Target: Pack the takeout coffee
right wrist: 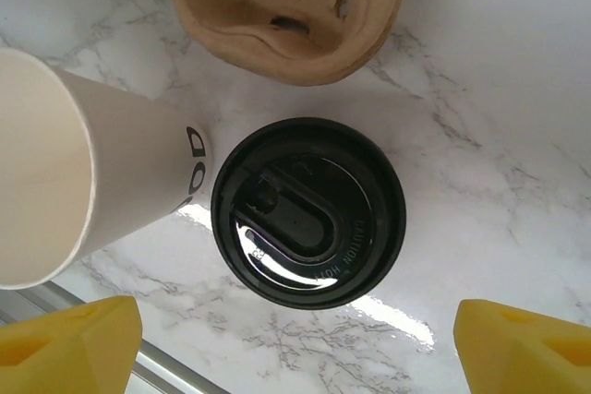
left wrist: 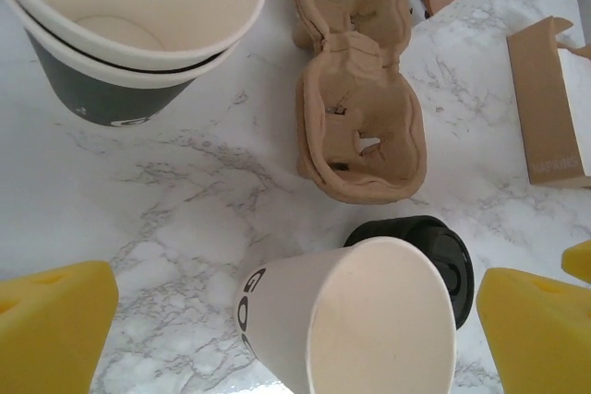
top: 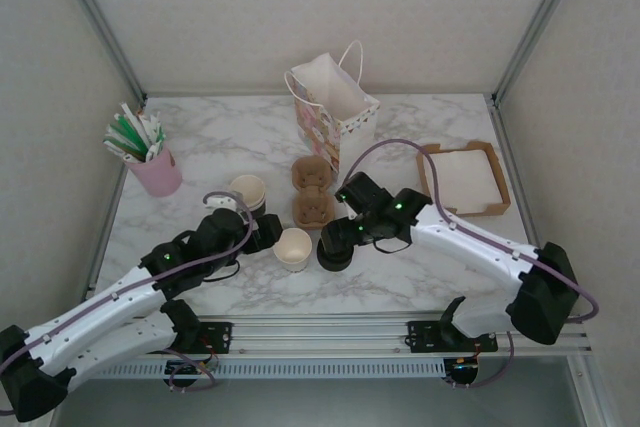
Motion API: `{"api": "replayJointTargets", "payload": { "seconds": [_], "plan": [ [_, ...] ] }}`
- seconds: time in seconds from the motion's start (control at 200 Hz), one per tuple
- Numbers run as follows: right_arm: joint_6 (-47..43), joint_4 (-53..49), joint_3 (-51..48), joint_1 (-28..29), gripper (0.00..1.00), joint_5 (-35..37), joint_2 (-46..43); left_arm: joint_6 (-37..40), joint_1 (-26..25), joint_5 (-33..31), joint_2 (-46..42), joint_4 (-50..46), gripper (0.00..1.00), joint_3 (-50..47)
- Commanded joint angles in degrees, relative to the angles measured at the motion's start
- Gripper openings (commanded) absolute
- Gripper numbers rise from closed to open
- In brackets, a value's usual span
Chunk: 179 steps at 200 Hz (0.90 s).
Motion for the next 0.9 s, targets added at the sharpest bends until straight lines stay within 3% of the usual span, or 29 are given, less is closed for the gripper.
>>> {"api": "replayJointTargets", "payload": {
  "seconds": [0.0, 0.511, 0.736, 0.891],
  "plan": [
    [-2.1, -3.55, 3.0, 1.33, 0.88, 1.05, 2.82, -1.19, 0.37, -2.29, -2.68, 0.97, 1.0, -0.9],
    [-11.25, -5.52, 7.9, 1.81, 0.89, 1.09, 12.41, 0.87, 3.4, -0.02, -5.03, -0.32, 1.0, -1.54],
    [-11.98, -5.62, 9.8, 1.7, 0.97, 0.68, 16.15, 0.88, 4.0, 0.36, -5.53, -0.45, 1.0, -1.95],
    [-12.09, -5.36, 10.02, 1.72, 0.93, 0.51, 17.54, 1.09, 4.32, 0.59, -5.78, -0.95, 1.0, -1.92]
  ]
}}
